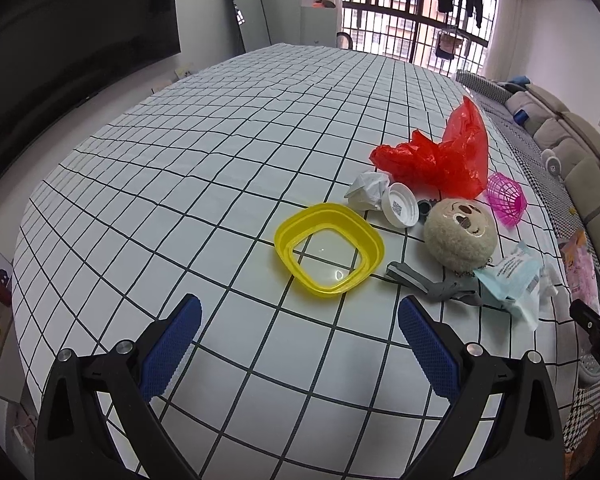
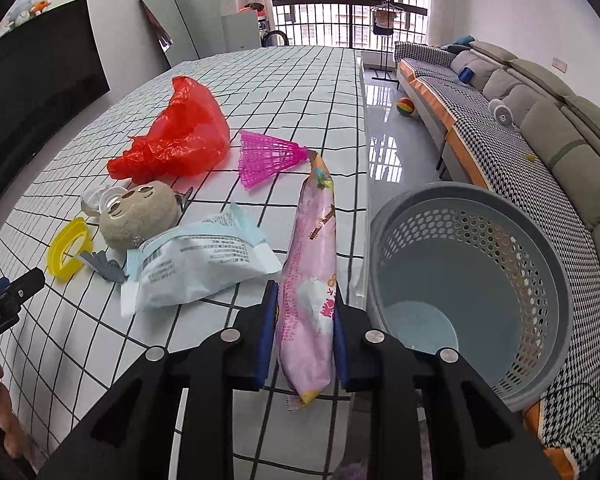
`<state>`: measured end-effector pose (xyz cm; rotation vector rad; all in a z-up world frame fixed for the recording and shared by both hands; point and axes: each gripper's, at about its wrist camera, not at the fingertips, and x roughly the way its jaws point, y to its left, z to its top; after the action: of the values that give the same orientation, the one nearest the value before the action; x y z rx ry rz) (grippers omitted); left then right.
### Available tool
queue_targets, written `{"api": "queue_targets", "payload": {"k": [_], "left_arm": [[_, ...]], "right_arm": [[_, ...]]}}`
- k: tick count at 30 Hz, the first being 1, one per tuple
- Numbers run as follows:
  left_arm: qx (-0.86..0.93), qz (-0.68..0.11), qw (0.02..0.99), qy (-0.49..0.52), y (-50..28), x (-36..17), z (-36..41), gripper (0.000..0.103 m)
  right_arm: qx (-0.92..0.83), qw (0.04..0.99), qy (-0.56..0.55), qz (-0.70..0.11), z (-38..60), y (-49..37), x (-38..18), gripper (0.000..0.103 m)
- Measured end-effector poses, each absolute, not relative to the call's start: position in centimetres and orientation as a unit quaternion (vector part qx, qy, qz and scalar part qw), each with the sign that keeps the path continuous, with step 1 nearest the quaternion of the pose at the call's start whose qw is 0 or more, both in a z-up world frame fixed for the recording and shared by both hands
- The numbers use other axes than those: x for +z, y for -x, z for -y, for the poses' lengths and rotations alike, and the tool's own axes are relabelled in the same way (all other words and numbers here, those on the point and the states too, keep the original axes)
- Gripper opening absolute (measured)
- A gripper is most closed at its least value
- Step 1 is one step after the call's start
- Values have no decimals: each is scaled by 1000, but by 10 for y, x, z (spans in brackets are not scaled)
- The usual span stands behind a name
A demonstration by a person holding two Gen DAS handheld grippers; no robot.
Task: Collect trash
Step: 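Grasp the yellow square plastic ring with the left gripper while the right holds the wrapper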
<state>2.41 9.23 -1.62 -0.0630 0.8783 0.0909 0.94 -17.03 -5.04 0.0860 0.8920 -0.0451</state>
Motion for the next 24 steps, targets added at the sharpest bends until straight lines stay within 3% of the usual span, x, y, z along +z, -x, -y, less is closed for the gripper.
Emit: {"api": "queue_targets", "payload": {"k": [24], "left_arm": [[44, -447, 892, 45, -82, -26, -92, 97]], "right_arm": [[-19, 900, -83, -428, 197, 2, -53, 24]]}}
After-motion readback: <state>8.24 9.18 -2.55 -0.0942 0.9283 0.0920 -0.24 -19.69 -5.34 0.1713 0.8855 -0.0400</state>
